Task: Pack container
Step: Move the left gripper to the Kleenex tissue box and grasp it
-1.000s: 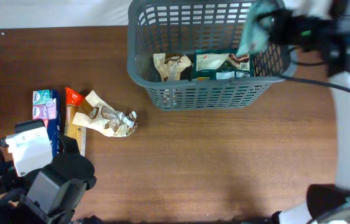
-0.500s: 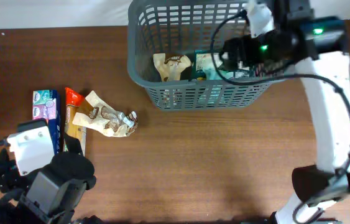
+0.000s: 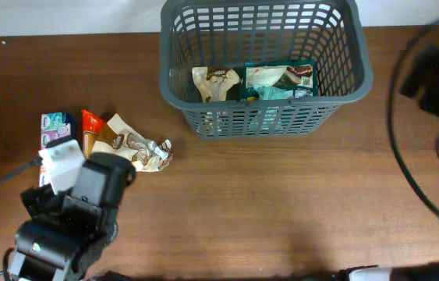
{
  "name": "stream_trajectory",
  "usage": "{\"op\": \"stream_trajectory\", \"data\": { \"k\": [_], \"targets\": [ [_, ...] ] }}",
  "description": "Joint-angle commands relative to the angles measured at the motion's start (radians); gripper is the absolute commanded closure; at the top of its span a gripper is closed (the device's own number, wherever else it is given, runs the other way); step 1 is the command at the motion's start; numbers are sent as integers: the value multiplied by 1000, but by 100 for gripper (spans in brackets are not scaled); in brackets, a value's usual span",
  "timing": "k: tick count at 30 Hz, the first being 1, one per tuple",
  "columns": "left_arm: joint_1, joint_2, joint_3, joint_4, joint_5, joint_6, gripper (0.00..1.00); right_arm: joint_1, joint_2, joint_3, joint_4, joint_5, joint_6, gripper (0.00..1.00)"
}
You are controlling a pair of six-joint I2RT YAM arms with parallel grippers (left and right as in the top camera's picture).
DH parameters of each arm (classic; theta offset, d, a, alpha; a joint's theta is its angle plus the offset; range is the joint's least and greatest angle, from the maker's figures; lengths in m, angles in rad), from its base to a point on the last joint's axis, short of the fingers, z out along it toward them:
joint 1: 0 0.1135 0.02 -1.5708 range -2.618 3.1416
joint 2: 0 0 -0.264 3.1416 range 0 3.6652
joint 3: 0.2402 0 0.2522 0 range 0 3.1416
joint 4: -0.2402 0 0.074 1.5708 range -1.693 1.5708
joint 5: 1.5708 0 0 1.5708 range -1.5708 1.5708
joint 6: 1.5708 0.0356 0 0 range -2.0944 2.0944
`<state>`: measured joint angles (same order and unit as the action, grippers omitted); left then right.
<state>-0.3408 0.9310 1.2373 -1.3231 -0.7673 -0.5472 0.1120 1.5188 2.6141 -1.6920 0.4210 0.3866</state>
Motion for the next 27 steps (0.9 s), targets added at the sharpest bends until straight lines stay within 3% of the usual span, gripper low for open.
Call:
{"op": "stream_trajectory", "data": {
  "k": [1,6,13,16,23,27],
  "targets": [
    [193,48,-5,89,225,169,1,-3,-147,-34,-7,119,74,1],
    [456,230,-5,249,487,284,1,-3,-330,-214,-7,132,86,1],
    [553,497,-4,389,536,284,1,-3,-489,-551,-6,110,85,1],
    [595,585,-4,426,536,428,1,-3,-500,-652,-6,110,43,1],
    [748,640,-4,544,540,716,1,-3,-498,-700,-6,114,-10,1],
    [834,681,-5,561,684,832,1,-3,-499,-700,-6,114,-16,1]
  ]
}}
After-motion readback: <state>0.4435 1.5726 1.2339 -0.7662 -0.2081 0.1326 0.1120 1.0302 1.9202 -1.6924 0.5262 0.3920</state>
